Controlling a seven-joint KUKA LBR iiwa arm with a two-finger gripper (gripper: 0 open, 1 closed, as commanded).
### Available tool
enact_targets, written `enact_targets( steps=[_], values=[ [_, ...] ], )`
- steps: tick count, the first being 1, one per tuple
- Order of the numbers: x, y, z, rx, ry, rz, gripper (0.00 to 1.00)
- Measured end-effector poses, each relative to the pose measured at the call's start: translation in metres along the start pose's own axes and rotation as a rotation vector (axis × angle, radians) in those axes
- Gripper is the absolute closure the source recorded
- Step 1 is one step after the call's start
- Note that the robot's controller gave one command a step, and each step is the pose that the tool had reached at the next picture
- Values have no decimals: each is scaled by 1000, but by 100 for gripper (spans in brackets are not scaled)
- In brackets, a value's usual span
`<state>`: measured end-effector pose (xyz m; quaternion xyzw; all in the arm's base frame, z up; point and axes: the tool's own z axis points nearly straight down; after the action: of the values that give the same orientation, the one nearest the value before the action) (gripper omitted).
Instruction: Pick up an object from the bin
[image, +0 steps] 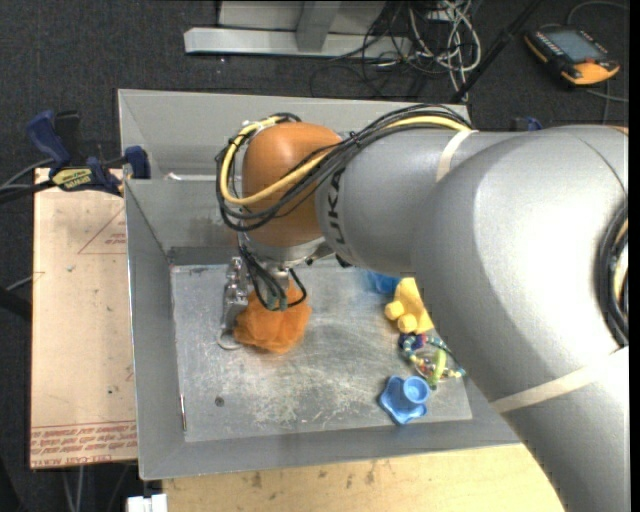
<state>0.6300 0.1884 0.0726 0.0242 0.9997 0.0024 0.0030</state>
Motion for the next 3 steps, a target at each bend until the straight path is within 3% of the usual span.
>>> enact_targets(
  steps=[1,2,3],
  values=[
    [-19,-51,-111,3,2,-162,0],
    [-19,-52,-112,3,1,-162,0],
    [-18,-65,-70,1,-4,-202,0]
  ],
)
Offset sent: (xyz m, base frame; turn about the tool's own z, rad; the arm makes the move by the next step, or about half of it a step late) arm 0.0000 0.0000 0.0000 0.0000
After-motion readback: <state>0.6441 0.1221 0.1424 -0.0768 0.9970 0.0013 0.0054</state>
